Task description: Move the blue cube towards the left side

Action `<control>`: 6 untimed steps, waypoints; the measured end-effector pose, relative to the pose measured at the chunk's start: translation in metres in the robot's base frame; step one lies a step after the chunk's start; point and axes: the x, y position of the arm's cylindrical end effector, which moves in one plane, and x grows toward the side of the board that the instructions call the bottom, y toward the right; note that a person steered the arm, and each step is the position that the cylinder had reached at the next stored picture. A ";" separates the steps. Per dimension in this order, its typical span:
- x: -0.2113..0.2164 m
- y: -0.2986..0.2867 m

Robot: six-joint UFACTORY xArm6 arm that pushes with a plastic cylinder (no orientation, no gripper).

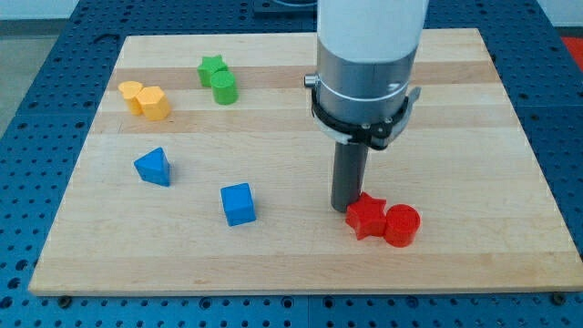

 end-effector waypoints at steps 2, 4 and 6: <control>0.006 -0.084; 0.023 -0.167; -0.012 -0.247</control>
